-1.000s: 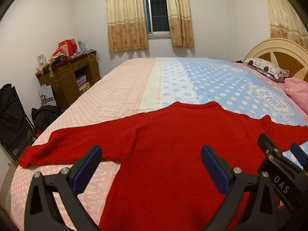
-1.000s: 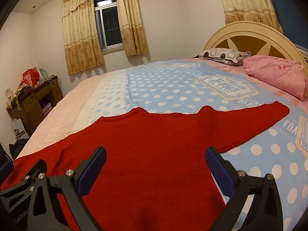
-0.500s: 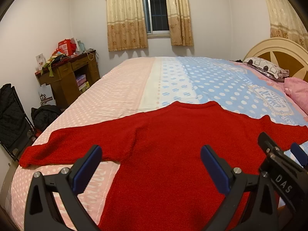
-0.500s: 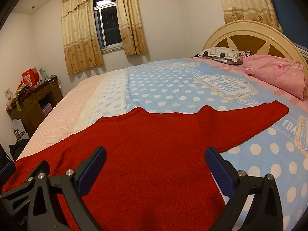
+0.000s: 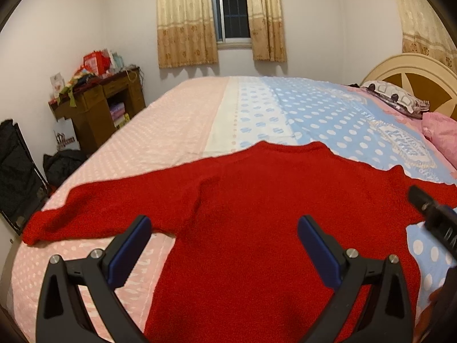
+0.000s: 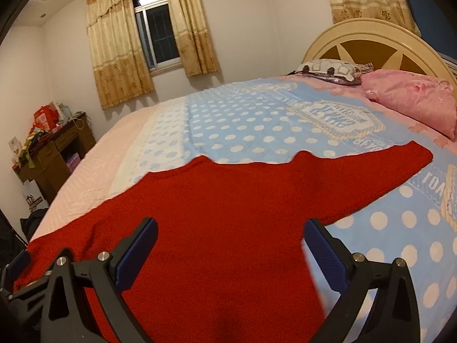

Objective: Fold small clothes

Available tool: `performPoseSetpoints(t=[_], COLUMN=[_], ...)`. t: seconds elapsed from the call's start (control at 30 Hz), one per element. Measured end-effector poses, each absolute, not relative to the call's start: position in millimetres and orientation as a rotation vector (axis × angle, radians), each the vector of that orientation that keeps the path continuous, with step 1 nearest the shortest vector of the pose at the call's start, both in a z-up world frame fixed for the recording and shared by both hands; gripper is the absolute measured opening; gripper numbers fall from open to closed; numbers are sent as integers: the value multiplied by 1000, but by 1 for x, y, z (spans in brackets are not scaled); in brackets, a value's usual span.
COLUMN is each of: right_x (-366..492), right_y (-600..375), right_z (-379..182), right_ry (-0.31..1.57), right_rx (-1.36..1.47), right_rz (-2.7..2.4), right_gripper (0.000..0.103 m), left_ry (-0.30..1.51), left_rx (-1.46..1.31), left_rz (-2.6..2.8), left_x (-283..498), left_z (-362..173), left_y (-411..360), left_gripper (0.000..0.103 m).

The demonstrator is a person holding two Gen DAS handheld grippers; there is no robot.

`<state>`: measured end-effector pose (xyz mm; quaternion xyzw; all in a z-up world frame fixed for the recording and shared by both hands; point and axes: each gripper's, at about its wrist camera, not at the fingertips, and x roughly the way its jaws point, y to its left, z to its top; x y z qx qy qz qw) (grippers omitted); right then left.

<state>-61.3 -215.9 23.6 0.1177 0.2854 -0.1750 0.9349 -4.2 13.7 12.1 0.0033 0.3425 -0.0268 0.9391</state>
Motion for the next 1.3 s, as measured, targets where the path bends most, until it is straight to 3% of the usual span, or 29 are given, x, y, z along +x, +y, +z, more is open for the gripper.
performPoseSetpoints(t=[0.33, 0.43, 0.57, 0.73, 0.8, 0.87, 0.9, 0.93, 0.97, 1.0, 1.3], right_x=[-87, -100, -109, -100, -94, -84, -78, -74, -71, -71, -71], right_y=[-411, -484, -573, -614, -612, -609, -605, -602, -599, -597, -528], right_z=[45, 45, 25, -5, -4, -7, -8, -8, -7, -6, 64], right_ry=[558, 559, 652, 753, 749, 802, 825, 834, 840, 834, 657], right_rx=[304, 370, 488, 583, 565, 516, 485, 470, 456, 470, 391], right_rz=[-679, -813, -950, -934, -918, -882, -877, -869, -846, -814, -715], right_gripper=[101, 90, 88, 87, 78, 50, 47, 38, 16, 7, 5], left_ry=[743, 757, 782, 782, 781, 773, 771, 770, 767, 763, 736], left_rx=[-11, -47, -78, -81, -70, -65, -58, -53, -52, -51, -109], left_rz=[-26, -9, 19, 28, 26, 17, 15, 12, 8, 1, -18], left_x=[8, 12, 18, 22, 21, 19, 18, 16, 15, 14, 10], left_z=[-19, -27, -36, -41, -40, -38, -38, -37, -37, -36, -28], left_y=[31, 39, 45, 44, 43, 42, 42, 41, 42, 43, 62], left_gripper=[103, 103, 103, 103, 103, 103, 103, 103, 103, 103, 103])
